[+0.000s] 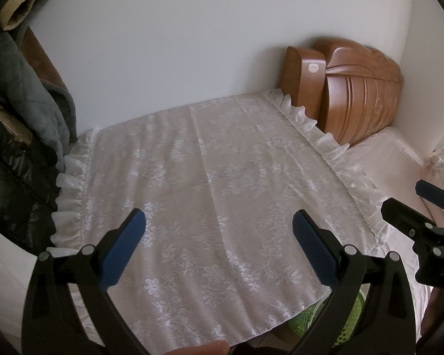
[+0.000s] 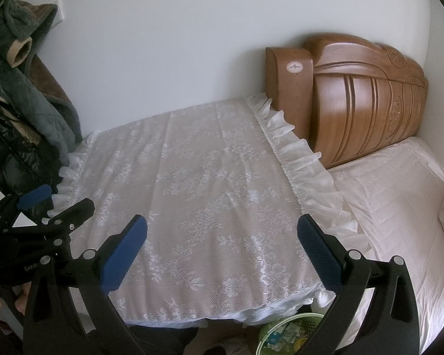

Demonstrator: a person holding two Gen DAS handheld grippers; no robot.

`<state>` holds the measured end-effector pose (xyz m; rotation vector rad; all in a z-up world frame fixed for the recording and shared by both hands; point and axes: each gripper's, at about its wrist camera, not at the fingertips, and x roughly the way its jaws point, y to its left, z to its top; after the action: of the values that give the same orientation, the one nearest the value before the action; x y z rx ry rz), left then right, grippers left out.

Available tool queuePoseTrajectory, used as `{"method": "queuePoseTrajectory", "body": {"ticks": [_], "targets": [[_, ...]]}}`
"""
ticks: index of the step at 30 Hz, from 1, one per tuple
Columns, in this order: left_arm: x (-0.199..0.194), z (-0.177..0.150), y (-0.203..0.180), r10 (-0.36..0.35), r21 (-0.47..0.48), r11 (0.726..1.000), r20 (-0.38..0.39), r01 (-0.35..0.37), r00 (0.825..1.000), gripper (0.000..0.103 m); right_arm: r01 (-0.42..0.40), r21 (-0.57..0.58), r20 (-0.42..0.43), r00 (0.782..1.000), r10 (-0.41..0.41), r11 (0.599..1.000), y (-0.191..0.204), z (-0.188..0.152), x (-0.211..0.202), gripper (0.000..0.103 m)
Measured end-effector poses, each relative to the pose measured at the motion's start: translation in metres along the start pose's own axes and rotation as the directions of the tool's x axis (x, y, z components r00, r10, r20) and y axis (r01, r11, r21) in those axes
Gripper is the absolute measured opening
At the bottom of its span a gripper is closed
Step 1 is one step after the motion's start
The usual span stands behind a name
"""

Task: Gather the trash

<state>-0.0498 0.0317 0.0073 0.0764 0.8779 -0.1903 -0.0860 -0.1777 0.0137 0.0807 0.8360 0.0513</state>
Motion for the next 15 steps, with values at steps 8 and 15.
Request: {"method": "queuePoseTrajectory", "body": {"ticks": [8,15], "targets": [[0.0009,0.0016,0.0013,0.001,0.001,1.000,0.000,-0.001,1.000,0.095,-0.001,0.001,-0.001,1.000,0.001,1.000,0.0002,-0.0001,0.0001,0.101],[0.0025,-0.0001,0.0058,0.002,-0.004,1.000,-0.003,-0.002,1.000,0.095,0.000,-0.001,-0.002,1.000,0.000,1.000,0.0001,0.0014,0.0008,0.101]]}}
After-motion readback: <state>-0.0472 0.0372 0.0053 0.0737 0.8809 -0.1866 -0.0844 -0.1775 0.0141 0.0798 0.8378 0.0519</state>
